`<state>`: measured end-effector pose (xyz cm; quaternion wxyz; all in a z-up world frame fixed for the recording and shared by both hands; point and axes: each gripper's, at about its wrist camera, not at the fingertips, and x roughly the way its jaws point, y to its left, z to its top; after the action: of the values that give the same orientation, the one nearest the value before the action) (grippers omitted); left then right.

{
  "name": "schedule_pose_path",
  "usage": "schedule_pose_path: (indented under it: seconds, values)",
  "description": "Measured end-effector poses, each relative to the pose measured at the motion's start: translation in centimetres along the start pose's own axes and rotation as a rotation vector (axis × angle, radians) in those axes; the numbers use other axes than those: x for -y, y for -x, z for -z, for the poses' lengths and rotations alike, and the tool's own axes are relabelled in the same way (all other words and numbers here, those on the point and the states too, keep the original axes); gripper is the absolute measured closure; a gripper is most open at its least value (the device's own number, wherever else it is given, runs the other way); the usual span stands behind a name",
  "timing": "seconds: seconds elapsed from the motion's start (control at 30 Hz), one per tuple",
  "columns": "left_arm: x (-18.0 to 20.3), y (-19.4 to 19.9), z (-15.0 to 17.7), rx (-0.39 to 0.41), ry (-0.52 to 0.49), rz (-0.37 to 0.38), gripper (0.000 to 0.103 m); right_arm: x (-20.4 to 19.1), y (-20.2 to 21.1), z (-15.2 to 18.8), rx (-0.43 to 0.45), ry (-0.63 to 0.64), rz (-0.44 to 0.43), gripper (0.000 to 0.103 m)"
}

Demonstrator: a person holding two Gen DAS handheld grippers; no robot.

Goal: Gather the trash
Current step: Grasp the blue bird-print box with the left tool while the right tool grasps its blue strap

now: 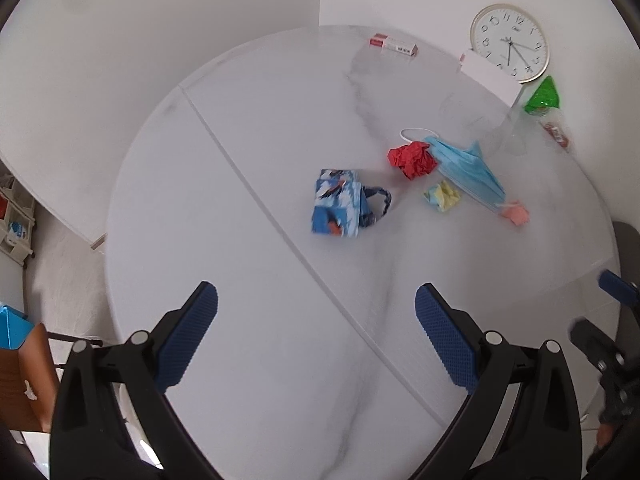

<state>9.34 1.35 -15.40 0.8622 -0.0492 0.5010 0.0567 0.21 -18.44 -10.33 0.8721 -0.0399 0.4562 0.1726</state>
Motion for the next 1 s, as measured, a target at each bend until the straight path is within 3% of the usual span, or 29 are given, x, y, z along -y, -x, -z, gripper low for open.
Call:
schedule_pose_path:
  seconds: [0.13, 0.23, 0.4, 0.5, 0.57, 0.7, 0.8, 1.0]
  values:
    - [1.0, -5.1, -1.6, -0.041, -0.056, -0.025, 0.014, 2.3, -1.9, -0.7, -0.029, -0.022, -0.006, 0.003]
    - [1.2, -8.5, -2.1, -0.097, -0.1, -0.03, 0.025, 3.3, -3.5, -1.4, -0.051, -0.028, -0.015, 0.003]
    - [1.1, -12.2, -3.0, -0.141, -0.132, 0.0, 0.025, 3.6, -6.5, -2.7, -0.088, -0.003, -0.071, 0.003]
    - [1.4, -13.4, -3.6, -0.149, -0.165, 0.019, 0.028, 3.1, -8.5, -3.8, -0.099, 0.045, -0.114, 0.003]
    - [1.5, -14.2, -4.0, -0.16, -0.182, 0.037, 0.04, 2.8, -9.4, -4.5, -0.1, 0.08, -0.141, 0.003]
    - [0.9, -14.9, -4.7, -0.16, -0.177, 0.071, 0.05, 2.2, -11.2, -6.2, -0.102, 0.155, -0.195, 0.003]
    - [0.5, -14.6, -4.9, -0.142, -0.186, 0.098, 0.051, 1.6, -12.3, -7.4, -0.103, 0.211, -0.248, 0.005]
    - [-1.2, -13.8, -4.7, -0.131, -0.165, 0.127, 0.051, -1.7, -15.5, -9.5, -0.138, 0.371, -0.372, 0.02]
